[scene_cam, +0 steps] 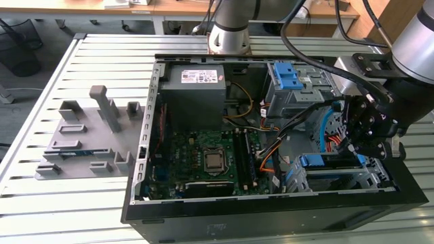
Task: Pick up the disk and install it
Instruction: 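Insert the second disk wire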
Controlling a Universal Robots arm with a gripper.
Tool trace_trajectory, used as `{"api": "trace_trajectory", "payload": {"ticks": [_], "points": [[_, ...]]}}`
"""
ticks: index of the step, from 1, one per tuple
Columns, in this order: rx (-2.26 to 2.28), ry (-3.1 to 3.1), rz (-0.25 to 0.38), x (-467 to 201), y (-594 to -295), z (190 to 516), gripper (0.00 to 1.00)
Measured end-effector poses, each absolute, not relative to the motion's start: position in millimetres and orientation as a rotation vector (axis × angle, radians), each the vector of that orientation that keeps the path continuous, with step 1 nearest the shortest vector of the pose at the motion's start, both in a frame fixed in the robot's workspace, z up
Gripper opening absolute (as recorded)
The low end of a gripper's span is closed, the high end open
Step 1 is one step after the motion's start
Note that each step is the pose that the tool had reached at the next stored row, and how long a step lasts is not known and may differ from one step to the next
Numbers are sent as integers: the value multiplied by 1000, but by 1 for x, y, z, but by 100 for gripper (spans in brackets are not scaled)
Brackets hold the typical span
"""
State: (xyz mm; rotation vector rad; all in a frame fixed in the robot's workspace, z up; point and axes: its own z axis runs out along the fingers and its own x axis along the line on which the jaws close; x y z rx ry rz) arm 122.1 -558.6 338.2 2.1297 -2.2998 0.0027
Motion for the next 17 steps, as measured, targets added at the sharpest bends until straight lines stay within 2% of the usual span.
{"api": "trace_trajectory", "payload": {"ticks": [17], "points": [[2130, -2300, 3, 114, -559, 338, 11]]}}
